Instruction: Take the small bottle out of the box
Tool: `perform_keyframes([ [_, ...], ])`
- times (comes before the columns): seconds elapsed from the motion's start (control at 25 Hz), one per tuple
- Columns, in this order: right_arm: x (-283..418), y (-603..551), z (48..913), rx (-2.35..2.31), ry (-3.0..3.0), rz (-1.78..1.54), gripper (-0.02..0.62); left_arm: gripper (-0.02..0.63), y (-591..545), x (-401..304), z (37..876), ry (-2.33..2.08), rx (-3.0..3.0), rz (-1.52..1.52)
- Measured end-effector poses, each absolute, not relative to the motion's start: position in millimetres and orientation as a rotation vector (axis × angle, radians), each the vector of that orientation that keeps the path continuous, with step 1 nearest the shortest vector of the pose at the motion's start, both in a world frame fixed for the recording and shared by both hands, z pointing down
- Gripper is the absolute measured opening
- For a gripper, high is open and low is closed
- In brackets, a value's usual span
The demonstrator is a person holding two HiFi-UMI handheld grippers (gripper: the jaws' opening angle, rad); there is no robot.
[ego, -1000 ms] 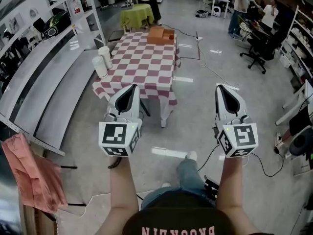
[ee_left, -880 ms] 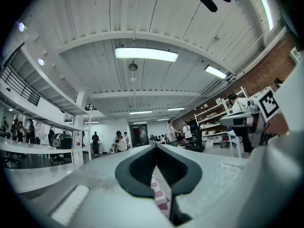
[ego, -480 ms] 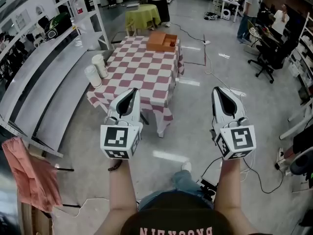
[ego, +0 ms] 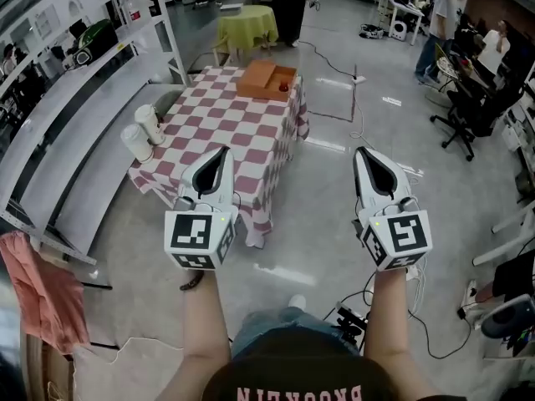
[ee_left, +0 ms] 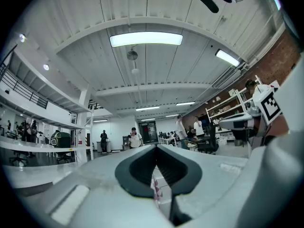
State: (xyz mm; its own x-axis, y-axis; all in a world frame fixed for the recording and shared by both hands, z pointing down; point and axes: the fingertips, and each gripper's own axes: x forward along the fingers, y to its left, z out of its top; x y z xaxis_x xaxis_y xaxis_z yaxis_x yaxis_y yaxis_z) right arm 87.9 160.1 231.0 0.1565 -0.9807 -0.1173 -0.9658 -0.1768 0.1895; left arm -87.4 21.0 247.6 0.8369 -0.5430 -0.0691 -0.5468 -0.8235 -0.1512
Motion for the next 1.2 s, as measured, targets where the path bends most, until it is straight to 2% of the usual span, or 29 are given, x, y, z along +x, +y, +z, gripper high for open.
perform_keyframes([
  [0.2, 135.8, 154.1, 235.5, 2.383, -1.977, -0.299, 0.000, 0.000, 10.3, -51.9, 265.1, 0.873, -2.900, 0.031],
  [0.76, 207.8, 85.0, 262.7, 2.338, -1.968, -0.270, 0.000, 0.000, -69.6, 8.1, 289.1, 0.990, -2.871, -0.020],
  [1.2, 290.6, -37.1, 274.6, 2.270, -2.003, -0.223, 0.001, 0.000, -180.0, 86.7, 303.9, 1.070, -2.898, -0.020],
])
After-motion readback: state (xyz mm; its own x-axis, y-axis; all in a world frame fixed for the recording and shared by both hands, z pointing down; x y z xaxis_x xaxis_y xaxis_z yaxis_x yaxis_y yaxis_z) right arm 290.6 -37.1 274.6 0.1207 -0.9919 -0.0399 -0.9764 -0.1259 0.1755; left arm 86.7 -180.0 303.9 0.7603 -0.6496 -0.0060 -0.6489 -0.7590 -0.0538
